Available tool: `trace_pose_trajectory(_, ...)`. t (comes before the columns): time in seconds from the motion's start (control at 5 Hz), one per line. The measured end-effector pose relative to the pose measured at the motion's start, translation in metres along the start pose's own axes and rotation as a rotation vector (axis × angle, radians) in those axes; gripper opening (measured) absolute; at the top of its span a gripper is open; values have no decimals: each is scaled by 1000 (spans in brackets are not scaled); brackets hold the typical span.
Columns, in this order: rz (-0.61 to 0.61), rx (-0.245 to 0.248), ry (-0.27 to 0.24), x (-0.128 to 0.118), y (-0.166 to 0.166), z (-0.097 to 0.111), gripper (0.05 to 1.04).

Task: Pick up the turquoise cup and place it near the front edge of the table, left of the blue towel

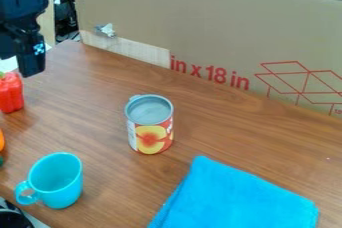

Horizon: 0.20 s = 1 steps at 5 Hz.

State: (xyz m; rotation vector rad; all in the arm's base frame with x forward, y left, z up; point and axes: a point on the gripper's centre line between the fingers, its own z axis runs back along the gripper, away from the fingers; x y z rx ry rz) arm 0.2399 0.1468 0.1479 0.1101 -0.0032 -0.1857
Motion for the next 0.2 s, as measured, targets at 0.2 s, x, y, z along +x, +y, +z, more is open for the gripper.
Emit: trace_pose_trajectory(0.2, 30, -20, 38, 7, 23, -11, 1003)
